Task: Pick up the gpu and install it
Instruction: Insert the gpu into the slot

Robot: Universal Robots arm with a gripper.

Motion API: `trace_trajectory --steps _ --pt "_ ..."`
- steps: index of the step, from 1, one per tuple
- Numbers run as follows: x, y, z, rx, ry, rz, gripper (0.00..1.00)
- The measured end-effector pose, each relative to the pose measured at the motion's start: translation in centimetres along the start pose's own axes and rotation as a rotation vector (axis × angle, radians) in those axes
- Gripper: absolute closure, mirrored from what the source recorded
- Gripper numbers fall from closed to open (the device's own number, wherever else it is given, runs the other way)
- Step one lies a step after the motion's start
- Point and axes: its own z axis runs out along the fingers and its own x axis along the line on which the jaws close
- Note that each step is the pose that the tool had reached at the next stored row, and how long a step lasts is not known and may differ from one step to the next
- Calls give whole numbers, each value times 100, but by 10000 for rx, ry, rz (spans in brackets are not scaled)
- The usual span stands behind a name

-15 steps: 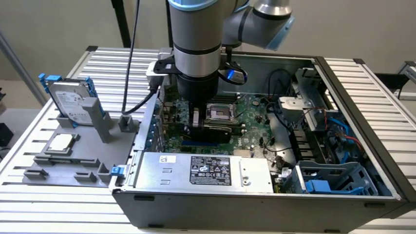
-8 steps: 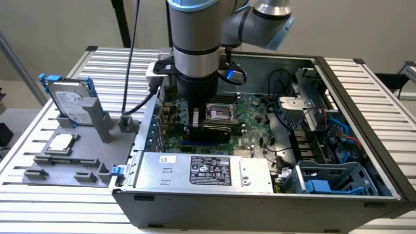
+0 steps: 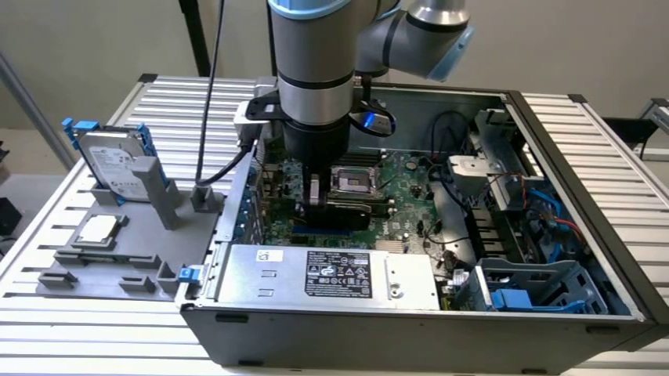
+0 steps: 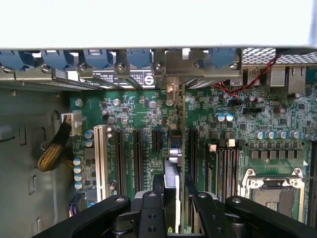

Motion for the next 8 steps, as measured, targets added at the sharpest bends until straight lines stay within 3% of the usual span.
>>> trace_trajectory --steps 8 --pt "22 0 0 0 2 -6 73"
